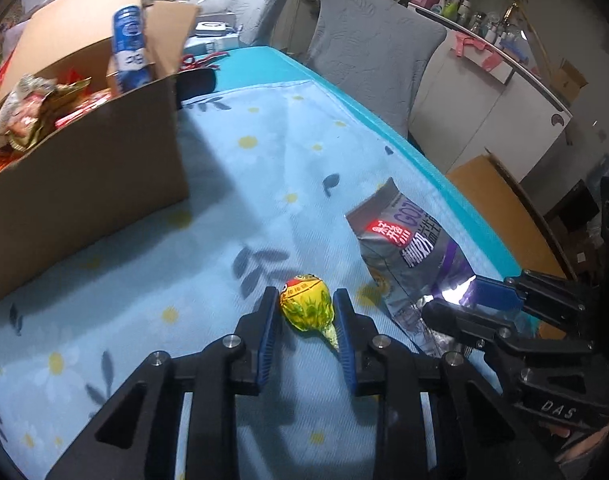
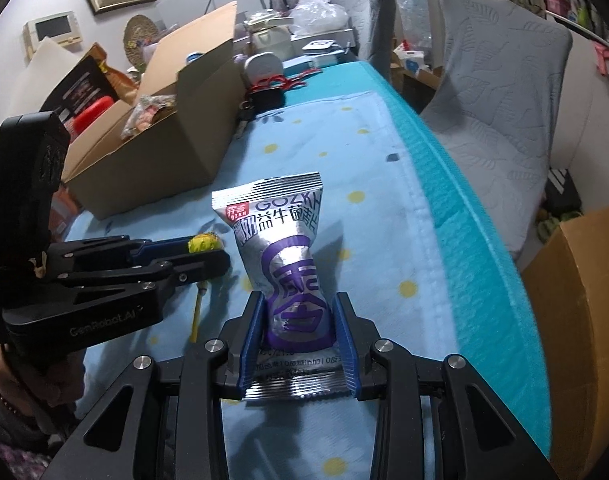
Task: Organize snacks
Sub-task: 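Grasp the yellow lollipop with the left tool while the right tool grasps the GOZKI bag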
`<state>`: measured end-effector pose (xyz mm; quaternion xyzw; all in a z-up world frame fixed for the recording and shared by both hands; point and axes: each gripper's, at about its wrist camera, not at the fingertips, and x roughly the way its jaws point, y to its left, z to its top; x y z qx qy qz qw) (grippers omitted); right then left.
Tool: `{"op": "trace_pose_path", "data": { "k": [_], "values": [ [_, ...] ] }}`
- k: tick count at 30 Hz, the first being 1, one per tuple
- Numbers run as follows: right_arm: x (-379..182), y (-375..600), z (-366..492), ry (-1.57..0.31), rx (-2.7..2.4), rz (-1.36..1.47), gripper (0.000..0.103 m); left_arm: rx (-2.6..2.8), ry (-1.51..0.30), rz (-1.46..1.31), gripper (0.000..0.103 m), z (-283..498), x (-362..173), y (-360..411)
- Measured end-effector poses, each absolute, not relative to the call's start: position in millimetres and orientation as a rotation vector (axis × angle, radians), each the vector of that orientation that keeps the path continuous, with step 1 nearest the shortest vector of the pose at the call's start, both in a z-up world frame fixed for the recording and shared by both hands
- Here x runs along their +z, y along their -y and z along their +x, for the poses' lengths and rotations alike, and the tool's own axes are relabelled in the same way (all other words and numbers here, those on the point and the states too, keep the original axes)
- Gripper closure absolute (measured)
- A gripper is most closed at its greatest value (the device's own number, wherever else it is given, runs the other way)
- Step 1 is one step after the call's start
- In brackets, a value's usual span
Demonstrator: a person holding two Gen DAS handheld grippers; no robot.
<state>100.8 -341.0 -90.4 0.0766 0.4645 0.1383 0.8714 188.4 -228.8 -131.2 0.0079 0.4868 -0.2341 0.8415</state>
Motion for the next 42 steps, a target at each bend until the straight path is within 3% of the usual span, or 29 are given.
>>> {"op": "trace_pose_path", "data": {
  "k": [18, 24, 36, 42],
  "values": [
    [-91.8, 267.1, 83.6, -0.987, 0.424, 0.097, 0.069, -0.414, -1.044, -0.027, 0.076, 155.4, -130.4, 149.3],
    [-98.2, 243.9, 83.6, -1.022, 0.448, 0.085, 0.056, -0.35, -1.01, -0.018, 0.076, 151.4, -127.7, 122.2],
    [-102.8, 206.7, 76.2, -0.984, 0.389, -0.056, 0.055, -0.342, -1.004, 0.032, 0.076, 151.6, -135.1, 101.9],
    [-102.9, 200.5, 79.0, -0.989, 0.38, -0.081, 0.048, -0.298, -0.982, 0.084, 0.076, 152.3, -138.2, 98.9]
  ]
}}
